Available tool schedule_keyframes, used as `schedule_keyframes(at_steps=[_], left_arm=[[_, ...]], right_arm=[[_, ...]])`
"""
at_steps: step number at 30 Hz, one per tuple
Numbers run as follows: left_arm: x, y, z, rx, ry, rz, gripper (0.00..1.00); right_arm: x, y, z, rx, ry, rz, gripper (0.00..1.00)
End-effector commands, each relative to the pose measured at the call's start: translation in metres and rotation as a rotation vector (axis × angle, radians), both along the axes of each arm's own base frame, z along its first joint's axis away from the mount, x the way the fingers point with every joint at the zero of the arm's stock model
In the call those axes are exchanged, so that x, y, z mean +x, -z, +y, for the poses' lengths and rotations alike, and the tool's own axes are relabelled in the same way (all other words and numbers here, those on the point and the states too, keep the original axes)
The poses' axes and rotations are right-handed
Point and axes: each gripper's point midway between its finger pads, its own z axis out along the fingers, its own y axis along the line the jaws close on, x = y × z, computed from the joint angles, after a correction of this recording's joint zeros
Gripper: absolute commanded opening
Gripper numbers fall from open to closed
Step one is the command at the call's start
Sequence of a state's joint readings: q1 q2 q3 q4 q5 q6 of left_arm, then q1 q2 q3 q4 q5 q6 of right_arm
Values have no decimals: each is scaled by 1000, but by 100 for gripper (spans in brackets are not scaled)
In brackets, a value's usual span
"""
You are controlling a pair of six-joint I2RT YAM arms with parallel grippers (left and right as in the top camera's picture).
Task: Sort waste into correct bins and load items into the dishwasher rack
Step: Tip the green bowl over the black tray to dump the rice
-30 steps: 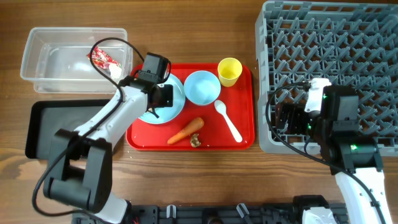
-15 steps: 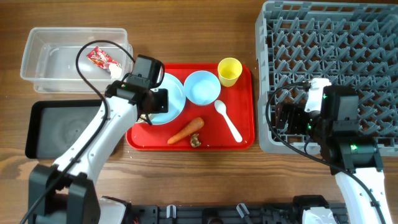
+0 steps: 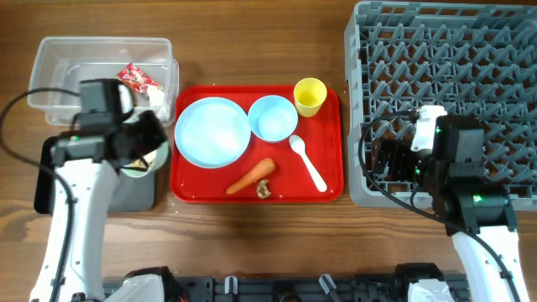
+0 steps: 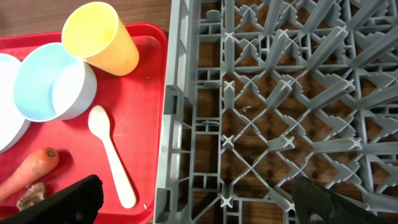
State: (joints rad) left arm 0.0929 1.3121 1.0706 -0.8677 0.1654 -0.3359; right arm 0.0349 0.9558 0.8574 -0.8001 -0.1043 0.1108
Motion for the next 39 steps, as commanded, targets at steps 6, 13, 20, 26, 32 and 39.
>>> schedule_keyframes(at_steps=[6, 13, 20, 26, 32, 39], left_arm=[[7, 13, 48, -315, -95, -25, 4], [14, 22, 56, -612, -44, -91, 4], [8, 2, 67, -800, -21, -224, 4], [1, 1, 78, -811, -60, -231, 4], [0, -1, 82, -818, -66, -250, 4], [0, -13, 86, -870, -64, -315, 4]], right_arm=[[4, -11, 3, 9, -10, -26, 100], [4, -10, 3, 9, -10, -26, 100], [4, -10, 3, 9, -10, -26, 100], [3, -9, 3, 9, -10, -19, 100], [2, -9, 3, 9, -10, -18, 100], [2, -9, 3, 9, -10, -14, 100]])
